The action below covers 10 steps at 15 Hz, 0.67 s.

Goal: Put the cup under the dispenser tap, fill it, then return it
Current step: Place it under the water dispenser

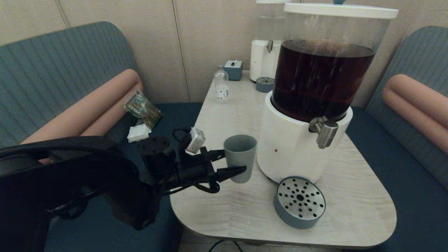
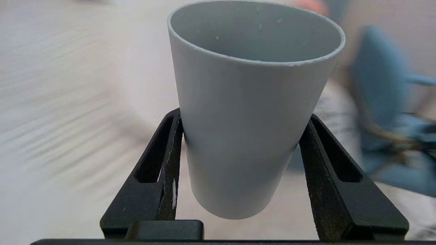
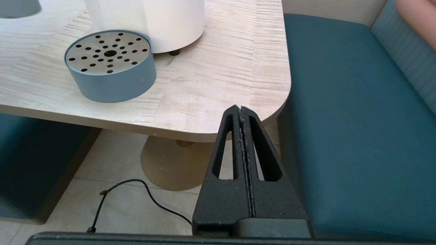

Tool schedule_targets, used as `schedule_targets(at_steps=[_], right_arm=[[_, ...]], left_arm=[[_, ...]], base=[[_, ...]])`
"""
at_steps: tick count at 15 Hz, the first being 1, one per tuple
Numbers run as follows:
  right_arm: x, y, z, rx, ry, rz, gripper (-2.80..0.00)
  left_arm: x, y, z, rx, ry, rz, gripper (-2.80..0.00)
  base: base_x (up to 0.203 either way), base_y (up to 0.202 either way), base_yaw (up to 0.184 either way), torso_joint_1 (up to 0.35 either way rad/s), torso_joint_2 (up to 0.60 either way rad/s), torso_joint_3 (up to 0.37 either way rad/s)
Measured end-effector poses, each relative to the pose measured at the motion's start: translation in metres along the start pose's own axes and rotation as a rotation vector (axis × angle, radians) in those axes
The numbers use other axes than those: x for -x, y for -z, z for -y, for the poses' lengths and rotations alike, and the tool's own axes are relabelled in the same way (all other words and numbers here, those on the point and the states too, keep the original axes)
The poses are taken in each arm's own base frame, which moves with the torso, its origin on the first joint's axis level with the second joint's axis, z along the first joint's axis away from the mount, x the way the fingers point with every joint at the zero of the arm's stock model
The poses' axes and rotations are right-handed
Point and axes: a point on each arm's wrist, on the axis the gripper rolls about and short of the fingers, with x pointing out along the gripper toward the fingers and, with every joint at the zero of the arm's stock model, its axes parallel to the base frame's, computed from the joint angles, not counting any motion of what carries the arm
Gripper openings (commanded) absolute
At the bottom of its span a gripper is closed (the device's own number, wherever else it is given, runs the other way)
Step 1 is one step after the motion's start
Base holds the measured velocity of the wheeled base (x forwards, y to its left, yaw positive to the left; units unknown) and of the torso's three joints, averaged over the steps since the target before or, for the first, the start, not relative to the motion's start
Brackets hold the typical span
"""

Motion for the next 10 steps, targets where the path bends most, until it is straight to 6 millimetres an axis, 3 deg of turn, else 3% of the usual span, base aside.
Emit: schedule_targets(at_steps=[3, 5, 10], right_arm=[[0.0, 0.0, 0.0, 0.0, 0.0, 0.0, -2.8], [0.0, 0.0, 0.0, 0.0, 0.0, 0.0, -2.8], [0.0, 0.0, 0.0, 0.0, 0.0, 0.0, -2.8]], left_arm=[[-0.022, -0.022, 0.052, 0.005, 0.068, 0.033, -2.8], [-0.034, -0.029, 0.074, 0.013, 0.101, 0.053, -2.8], [-0.056, -0.025, 0.081, 0.012, 0.141, 0.071, -2.8]], base=[[0.0, 0.0, 0.0, 0.0, 0.0, 0.0], [0.0, 0.0, 0.0, 0.0, 0.0, 0.0], [0.0, 0.0, 0.0, 0.0, 0.0, 0.0]])
